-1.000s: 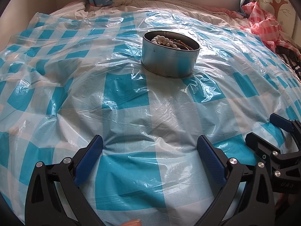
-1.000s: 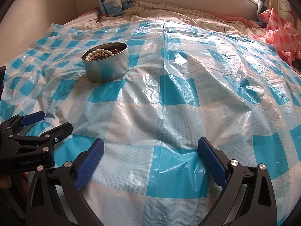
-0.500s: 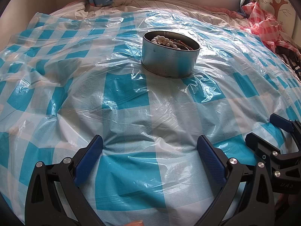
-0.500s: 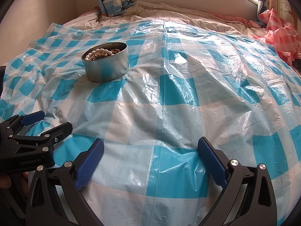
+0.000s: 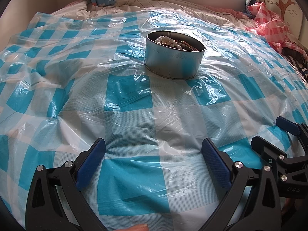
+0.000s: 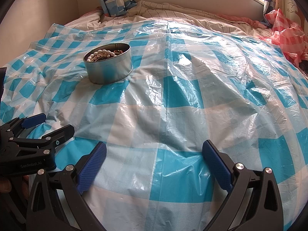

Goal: Organize jewelry

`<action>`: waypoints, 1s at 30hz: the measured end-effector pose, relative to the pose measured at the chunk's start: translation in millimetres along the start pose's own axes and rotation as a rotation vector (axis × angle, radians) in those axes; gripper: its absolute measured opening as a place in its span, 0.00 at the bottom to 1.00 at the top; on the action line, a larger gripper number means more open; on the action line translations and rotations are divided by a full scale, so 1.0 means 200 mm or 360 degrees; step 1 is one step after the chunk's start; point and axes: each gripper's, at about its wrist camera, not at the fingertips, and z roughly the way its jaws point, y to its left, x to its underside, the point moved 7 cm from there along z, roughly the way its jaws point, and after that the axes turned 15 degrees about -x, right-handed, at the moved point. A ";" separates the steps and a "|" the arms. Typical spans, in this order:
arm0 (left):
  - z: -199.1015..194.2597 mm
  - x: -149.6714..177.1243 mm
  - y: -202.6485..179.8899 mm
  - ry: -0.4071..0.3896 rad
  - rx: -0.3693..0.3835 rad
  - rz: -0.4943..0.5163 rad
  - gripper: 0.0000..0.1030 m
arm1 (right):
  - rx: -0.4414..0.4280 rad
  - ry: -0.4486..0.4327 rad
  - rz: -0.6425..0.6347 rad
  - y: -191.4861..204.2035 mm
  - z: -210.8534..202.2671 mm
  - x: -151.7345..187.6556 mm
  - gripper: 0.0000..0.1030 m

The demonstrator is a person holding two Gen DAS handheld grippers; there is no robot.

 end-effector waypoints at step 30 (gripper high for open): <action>0.00 0.01 -0.01 -0.0026 -0.0011 0.0003 0.93 | 0.0003 -0.0024 0.0001 0.00 -0.02 0.00 0.93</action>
